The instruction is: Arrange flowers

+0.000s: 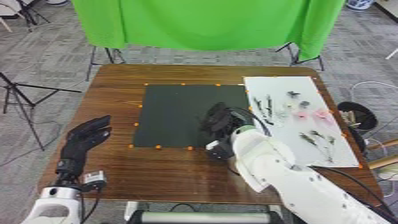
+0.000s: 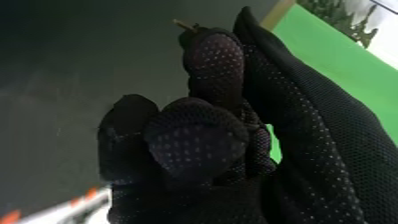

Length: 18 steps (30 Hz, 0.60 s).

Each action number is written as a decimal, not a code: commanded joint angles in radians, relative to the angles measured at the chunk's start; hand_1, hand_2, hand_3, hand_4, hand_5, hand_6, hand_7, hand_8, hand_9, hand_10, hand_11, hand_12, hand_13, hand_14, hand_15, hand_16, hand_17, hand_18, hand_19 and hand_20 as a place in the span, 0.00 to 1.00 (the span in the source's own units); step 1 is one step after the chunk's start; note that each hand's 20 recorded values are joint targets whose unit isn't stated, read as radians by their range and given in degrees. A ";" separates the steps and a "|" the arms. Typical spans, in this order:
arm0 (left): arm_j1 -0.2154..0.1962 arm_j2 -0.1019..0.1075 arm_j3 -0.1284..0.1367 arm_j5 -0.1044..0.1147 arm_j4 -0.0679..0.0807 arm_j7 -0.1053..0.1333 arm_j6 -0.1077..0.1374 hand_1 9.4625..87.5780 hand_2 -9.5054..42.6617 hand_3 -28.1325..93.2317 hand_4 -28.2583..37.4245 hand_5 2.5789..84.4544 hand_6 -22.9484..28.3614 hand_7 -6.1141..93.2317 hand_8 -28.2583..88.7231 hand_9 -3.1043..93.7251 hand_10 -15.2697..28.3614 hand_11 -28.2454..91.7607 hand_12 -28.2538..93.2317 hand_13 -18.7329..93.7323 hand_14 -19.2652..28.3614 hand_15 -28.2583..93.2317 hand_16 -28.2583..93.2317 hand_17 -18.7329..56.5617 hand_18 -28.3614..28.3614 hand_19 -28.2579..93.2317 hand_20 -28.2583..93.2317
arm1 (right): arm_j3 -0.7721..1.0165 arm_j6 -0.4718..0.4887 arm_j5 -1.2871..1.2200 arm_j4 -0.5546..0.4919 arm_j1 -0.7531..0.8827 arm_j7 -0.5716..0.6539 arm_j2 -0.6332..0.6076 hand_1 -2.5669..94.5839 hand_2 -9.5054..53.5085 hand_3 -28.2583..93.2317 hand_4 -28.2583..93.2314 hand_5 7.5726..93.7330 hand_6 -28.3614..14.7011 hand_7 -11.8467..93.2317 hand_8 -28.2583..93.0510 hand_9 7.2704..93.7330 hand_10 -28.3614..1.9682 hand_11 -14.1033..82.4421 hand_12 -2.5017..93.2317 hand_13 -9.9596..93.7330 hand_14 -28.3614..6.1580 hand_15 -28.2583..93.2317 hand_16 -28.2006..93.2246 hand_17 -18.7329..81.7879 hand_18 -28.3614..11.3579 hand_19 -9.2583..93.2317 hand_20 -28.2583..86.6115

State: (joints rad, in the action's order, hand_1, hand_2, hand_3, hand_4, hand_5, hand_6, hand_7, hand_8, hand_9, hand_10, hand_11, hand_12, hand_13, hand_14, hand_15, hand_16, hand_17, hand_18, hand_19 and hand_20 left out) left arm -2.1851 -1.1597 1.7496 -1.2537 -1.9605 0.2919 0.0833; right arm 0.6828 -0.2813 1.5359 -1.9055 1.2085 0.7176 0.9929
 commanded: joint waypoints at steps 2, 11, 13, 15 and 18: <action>-0.047 -0.013 0.012 0.005 0.014 -0.003 0.003 0.38 0.00 0.75 0.23 0.54 0.47 0.25 0.18 0.42 0.60 0.43 0.37 0.48 0.75 0.45 0.24 0.40 0.79 0.43 0.41 | -0.109 -0.056 -0.064 0.072 -0.107 -0.034 0.078 0.64 0.00 0.72 0.43 0.68 0.49 0.62 0.39 0.96 0.44 0.48 0.44 1.00 0.73 0.72 0.41 0.91 0.56 1.00 0.57; -0.064 -0.013 -0.006 0.011 0.027 0.009 0.028 0.38 0.00 0.75 0.23 0.54 0.46 0.25 0.18 0.42 0.60 0.44 0.37 0.48 0.74 0.45 0.24 0.39 0.78 0.42 0.41 | -0.212 -0.173 -0.152 0.131 -0.196 -0.059 0.118 0.64 0.00 0.72 0.43 0.68 0.49 0.62 0.38 0.96 0.44 0.46 0.43 1.00 0.72 0.72 0.41 0.91 0.57 0.99 0.55; -0.070 -0.013 -0.008 0.008 0.026 0.008 0.026 0.38 0.00 0.75 0.23 0.54 0.46 0.25 0.18 0.42 0.60 0.44 0.37 0.48 0.74 0.45 0.24 0.39 0.78 0.42 0.41 | -0.228 -0.184 -0.176 0.140 -0.208 -0.059 0.123 0.64 0.00 0.73 0.42 0.68 0.49 0.63 0.38 0.97 0.44 0.46 0.42 1.00 0.72 0.71 0.40 0.92 0.58 0.98 0.53; -0.076 -0.013 -0.010 0.012 0.023 0.012 0.029 0.37 0.00 0.75 0.23 0.54 0.46 0.25 0.18 0.42 0.60 0.44 0.37 0.48 0.74 0.45 0.24 0.39 0.78 0.42 0.41 | -0.242 -0.197 -0.188 0.152 -0.218 -0.060 0.133 0.64 0.00 0.73 0.41 0.68 0.49 0.63 0.37 0.97 0.44 0.45 0.42 1.00 0.71 0.70 0.40 0.92 0.59 0.97 0.53; -0.079 -0.013 -0.016 0.012 0.021 0.014 0.034 0.37 0.00 0.75 0.23 0.54 0.46 0.26 0.18 0.42 0.60 0.44 0.37 0.48 0.74 0.44 0.24 0.39 0.78 0.42 0.41 | -0.262 -0.226 -0.212 0.164 -0.226 -0.062 0.145 0.64 0.00 0.73 0.39 0.68 0.49 0.63 0.37 0.98 0.44 0.43 0.41 1.00 0.70 0.69 0.39 0.93 0.59 0.95 0.51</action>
State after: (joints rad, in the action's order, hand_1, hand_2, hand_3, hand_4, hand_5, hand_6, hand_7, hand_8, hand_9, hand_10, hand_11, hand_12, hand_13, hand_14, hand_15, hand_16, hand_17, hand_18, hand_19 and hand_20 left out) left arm -2.2340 -1.1629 1.7453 -1.2520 -1.9349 0.3007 0.0988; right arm 0.4496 -0.4641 1.3549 -1.7639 1.0098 0.6648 1.1020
